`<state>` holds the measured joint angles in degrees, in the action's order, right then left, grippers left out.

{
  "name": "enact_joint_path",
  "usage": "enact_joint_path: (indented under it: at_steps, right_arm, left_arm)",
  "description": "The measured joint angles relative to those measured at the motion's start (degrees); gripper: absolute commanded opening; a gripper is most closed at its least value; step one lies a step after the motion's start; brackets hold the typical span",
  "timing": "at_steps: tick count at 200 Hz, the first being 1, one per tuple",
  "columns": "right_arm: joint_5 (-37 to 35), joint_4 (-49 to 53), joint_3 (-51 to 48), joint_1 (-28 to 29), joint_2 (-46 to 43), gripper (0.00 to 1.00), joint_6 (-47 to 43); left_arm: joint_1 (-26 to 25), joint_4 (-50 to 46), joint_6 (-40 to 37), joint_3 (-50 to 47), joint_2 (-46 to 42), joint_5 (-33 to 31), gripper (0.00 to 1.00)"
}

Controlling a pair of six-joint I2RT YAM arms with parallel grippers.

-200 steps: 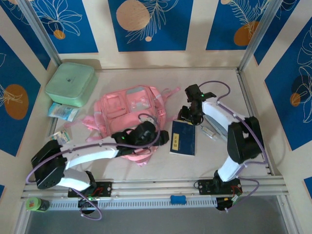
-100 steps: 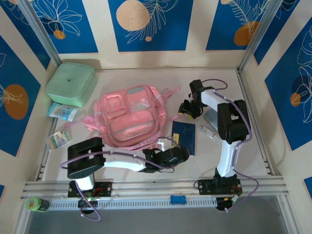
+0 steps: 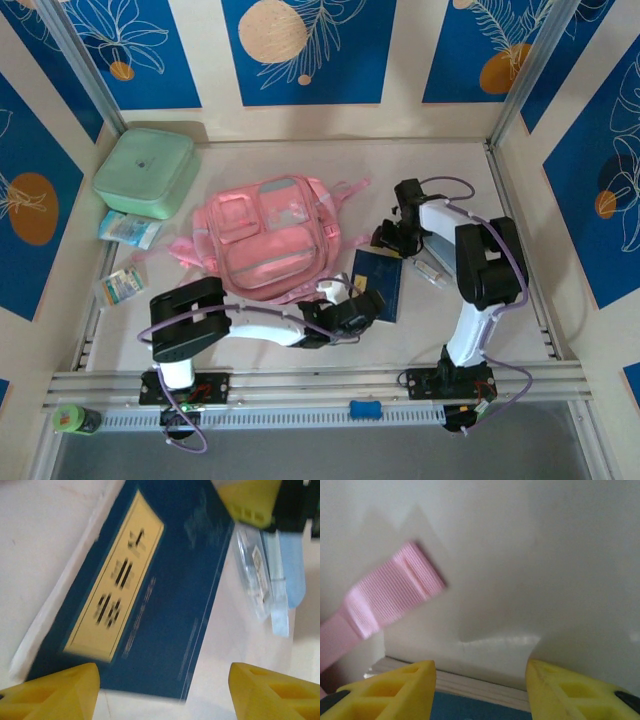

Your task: Pack books, pencil case, and school supplies into a backpack

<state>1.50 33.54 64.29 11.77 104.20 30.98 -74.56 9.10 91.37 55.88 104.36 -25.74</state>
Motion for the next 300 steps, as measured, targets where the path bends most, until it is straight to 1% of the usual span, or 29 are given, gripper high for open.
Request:
enact_joint_path:
  at_steps: [42,61,83,103,125,138,159,181,193,217,245,300]
  right_arm:
    - [-0.5,-1.3,-10.1,1.1,-8.2,0.52,1.1]
    - [-1.4,-0.2,-14.1,1.3,-12.4,0.53,1.7]
    - [-2.2,1.7,-18.5,1.2,-18.1,0.53,2.7]
    - [-2.0,3.3,-20.7,0.8,-22.7,0.53,3.1]
    - [-1.7,4.2,-20.6,0.2,-25.2,0.55,3.1]
    - [-1.1,4.2,-20.3,-0.4,-25.3,0.55,3.0]
    - [-0.4,4.5,-17.6,-0.9,-22.3,0.55,2.4]
    - [0.6,2.8,-15.1,-1.1,-18.3,0.54,2.0]
    - [0.9,1.9,-14.9,-0.9,-16.9,0.55,2.0]
    - [1.2,1.4,-14.9,-0.6,-15.1,0.54,2.0]
    - [1.9,0.3,-16.1,-0.6,-15.0,0.55,2.3]
    - [3.4,-1.0,-20.9,-1.8,-18.3,0.55,2.8]
  left_arm:
    - [3.8,2.3,-2.8,-0.4,0.4,-0.5,0.67]
    - [5.2,2.3,-4.7,-0.4,0.4,-0.5,0.67]
    - [7.1,2.3,-7.3,-0.4,0.4,0.1,0.65]
    - [8.2,2.0,-9.0,-0.4,0.4,1.0,0.65]
    - [7.7,-1.4,-9.4,-0.4,-1.2,2.2,0.67]
    - [6.5,-5.4,-8.8,-0.3,-3.5,1.9,0.68]
    - [2.2,-12.2,-6.5,0.2,-7.5,1.1,0.7]
    - [-1.5,-14.7,-2.8,0.3,-8.0,2.1,0.7]
    - [-2.5,-15.7,-1.0,0.3,-7.2,2.4,0.7]
    - [-2.7,-16.8,1.7,0.0,-5.0,2.6,0.71]
    - [-2.1,-16.0,1.7,-0.5,-3.4,2.4,0.71]
    - [0.1,-15.8,1.1,0.4,-1.6,2.1,0.71]
